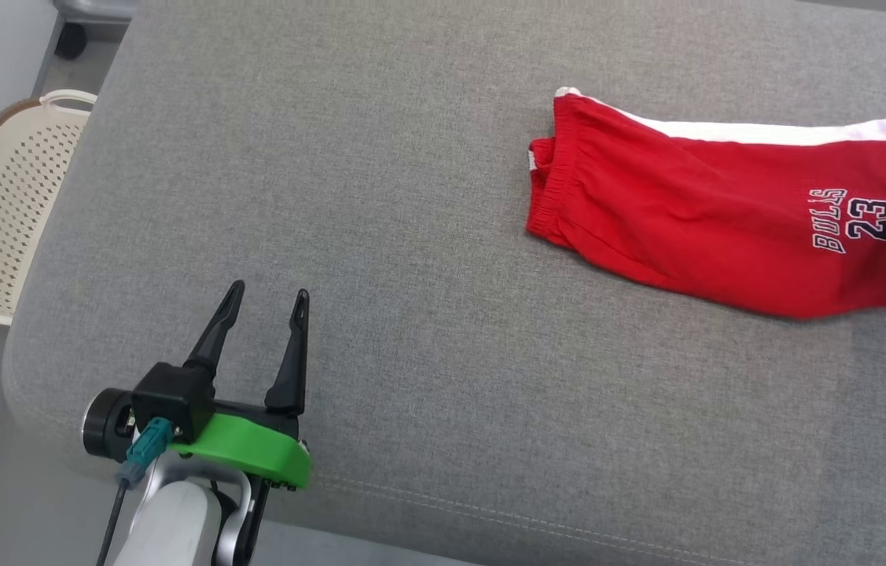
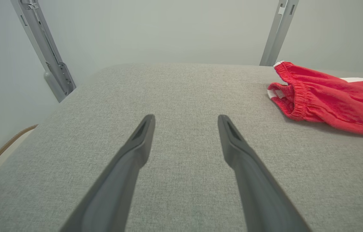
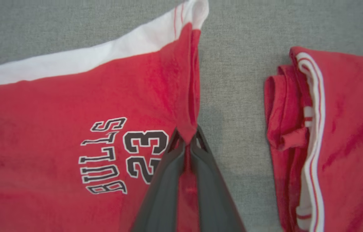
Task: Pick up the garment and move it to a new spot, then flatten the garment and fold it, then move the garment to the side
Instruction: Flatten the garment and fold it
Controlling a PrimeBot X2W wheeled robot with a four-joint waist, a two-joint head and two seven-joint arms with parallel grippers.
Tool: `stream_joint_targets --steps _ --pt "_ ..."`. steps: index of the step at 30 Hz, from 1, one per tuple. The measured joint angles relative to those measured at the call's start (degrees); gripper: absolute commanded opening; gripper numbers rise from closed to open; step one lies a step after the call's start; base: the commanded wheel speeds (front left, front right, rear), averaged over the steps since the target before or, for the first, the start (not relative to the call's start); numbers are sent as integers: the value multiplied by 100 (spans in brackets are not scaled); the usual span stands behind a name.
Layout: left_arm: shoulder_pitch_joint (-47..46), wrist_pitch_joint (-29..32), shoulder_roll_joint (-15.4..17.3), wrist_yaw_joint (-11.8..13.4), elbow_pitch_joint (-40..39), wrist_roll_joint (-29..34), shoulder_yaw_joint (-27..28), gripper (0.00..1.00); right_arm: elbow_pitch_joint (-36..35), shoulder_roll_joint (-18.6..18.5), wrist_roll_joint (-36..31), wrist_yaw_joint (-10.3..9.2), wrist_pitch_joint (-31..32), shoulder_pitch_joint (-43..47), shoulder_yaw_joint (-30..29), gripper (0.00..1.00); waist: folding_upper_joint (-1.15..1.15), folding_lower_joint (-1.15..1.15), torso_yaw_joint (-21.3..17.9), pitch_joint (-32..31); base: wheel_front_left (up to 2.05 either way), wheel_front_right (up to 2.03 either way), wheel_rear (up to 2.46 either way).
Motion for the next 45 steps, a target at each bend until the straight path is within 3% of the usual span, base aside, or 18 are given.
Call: stream_joint_targets --steps 7,21,24,31,45 --pt "77 22 18 46 -22 -31 -19 100 -338 2 54 -3 180 40 -20 0 0 0 20 -181 0 0 0" --pt "73 -2 -51 46 53 -116 -116 100 -722 608 697 -4 528 -208 1621 0 0 0 182 -261 0 0 0" --pt "69 -26 -83 42 92 -157 -146 100 -570 751 770 -4 479 -294 2011 0 0 0 302 -274 0 0 0" --pt "66 -67 -198 -4 203 -163 -266 100 -114 825 724 -4 287 -498 2330 0 0 0 580 -279 0 0 0" --pt "22 -129 -380 -76 411 -174 -432 100 917 969 628 -4 -145 -838 2431 0 0 0 1076 -219 0 0 0"
